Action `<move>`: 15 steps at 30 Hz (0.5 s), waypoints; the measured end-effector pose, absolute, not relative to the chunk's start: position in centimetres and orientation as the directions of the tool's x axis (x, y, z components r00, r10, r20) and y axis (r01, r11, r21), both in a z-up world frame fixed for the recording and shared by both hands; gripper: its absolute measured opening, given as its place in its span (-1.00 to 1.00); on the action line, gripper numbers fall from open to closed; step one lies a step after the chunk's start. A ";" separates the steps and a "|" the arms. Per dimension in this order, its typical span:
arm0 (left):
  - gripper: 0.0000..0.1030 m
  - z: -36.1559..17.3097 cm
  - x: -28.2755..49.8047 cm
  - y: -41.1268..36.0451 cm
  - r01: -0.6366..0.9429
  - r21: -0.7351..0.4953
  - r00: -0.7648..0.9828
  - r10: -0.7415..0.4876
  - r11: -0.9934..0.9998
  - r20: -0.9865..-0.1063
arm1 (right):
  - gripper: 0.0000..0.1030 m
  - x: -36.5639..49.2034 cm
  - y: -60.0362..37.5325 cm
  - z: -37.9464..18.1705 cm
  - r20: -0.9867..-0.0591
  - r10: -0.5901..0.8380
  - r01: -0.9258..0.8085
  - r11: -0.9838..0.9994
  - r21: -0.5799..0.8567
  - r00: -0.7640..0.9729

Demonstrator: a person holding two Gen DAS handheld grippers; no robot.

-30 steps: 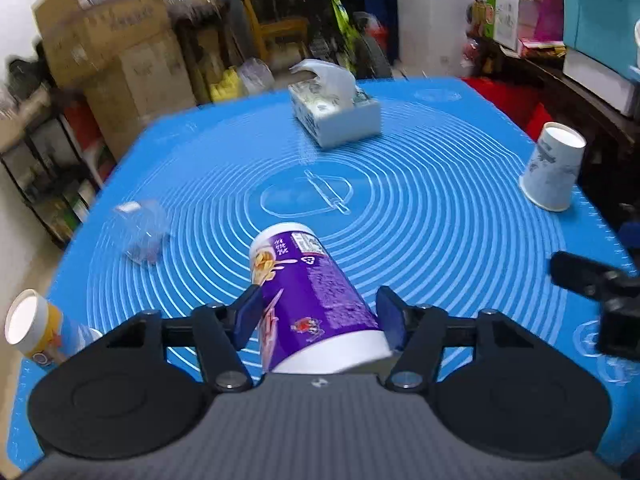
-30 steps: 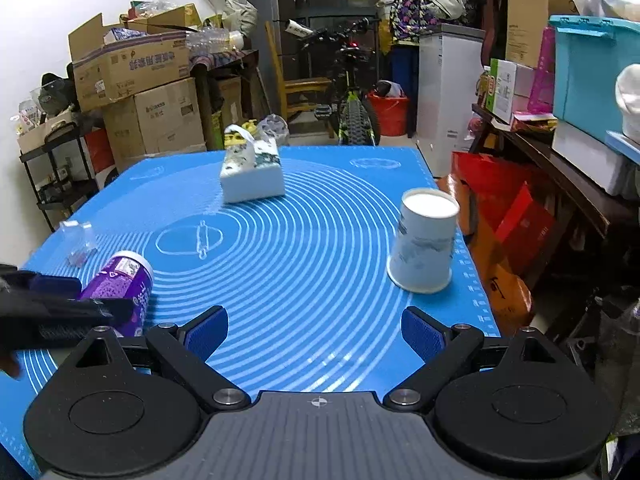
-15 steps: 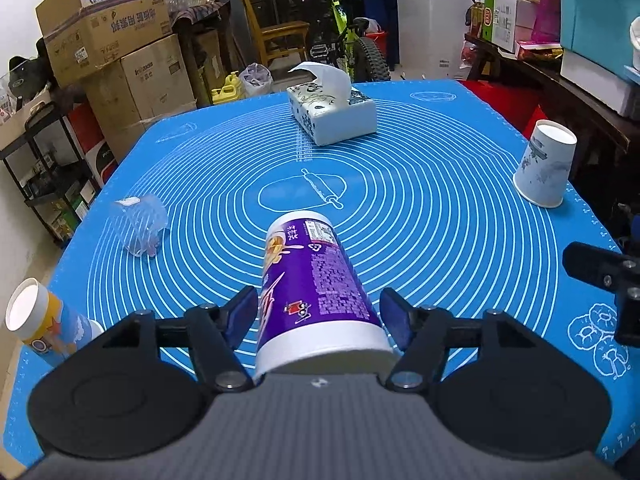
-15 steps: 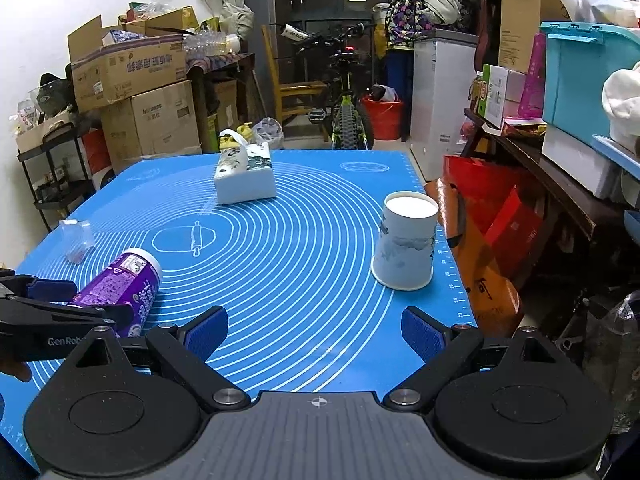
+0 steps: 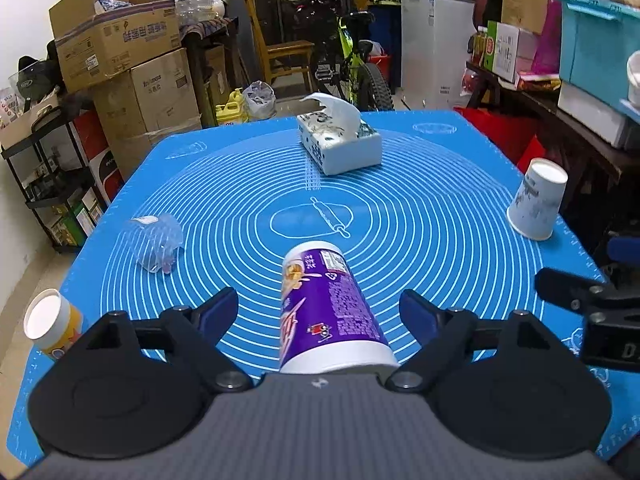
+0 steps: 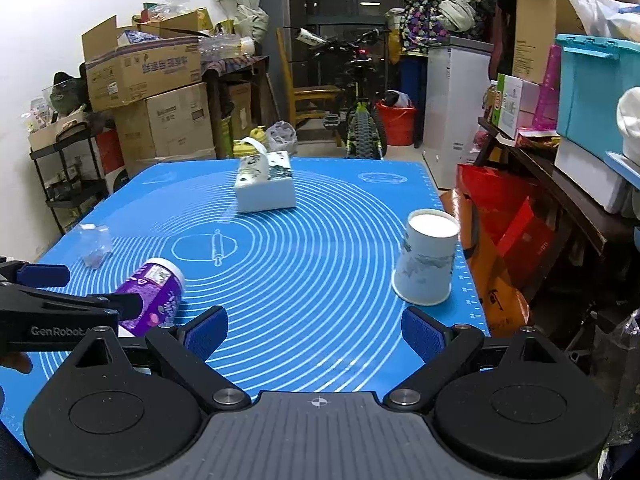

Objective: Flip cup upside down
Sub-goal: 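Lift the purple cup with the left tool and carry it toward the right tool, then grasp the purple cup with the right tool while the left tool releases it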

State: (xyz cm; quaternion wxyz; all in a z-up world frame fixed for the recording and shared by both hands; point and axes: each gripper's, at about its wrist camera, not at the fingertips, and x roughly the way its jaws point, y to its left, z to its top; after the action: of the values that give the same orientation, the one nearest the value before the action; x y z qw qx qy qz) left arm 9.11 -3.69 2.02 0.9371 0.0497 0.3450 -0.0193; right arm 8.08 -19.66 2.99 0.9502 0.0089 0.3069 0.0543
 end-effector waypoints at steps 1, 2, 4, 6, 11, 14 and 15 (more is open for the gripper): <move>0.73 2.2 9.0 -3.5 0.069 0.073 0.763 -0.006 0.995 -0.646 | 0.83 8.1 -19.5 3.1 -0.584 0.115 -0.104 0.993 0.053 0.804; 0.76 2.4 8.8 -3.1 0.065 0.064 0.766 -0.009 0.996 -0.643 | 0.83 8.2 -19.3 3.3 -0.585 0.122 -0.111 0.992 0.056 0.802; 0.78 2.7 8.6 -2.5 0.056 0.048 0.769 -0.012 0.997 -0.639 | 0.83 8.3 -18.8 3.7 -0.586 0.137 -0.127 0.990 0.058 0.799; 0.79 2.9 8.4 -1.4 0.035 0.028 0.770 -0.009 0.999 -0.638 | 0.85 8.5 -18.1 4.2 -0.586 0.151 -0.148 0.988 0.053 0.796; 0.79 2.9 8.5 1.7 -0.052 0.027 0.783 0.058 0.998 -0.620 | 0.90 9.9 -15.7 5.3 -0.610 0.206 -0.224 0.974 0.047 0.765; 0.79 2.2 8.9 3.7 -0.079 0.028 0.773 0.079 0.996 -0.629 | 0.90 11.4 -13.5 5.3 -0.646 0.246 -0.283 0.958 0.048 0.723; 0.79 1.9 9.0 4.2 -0.088 0.031 0.769 0.088 0.996 -0.634 | 0.90 12.2 -12.8 5.2 -0.661 0.251 -0.293 0.955 0.049 0.707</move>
State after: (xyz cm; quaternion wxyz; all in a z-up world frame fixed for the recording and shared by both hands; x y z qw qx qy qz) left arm 9.03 4.24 1.86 0.9404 -0.0003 0.3369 0.0467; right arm 12.22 -12.82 5.19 0.9235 -0.0298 0.3531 0.1472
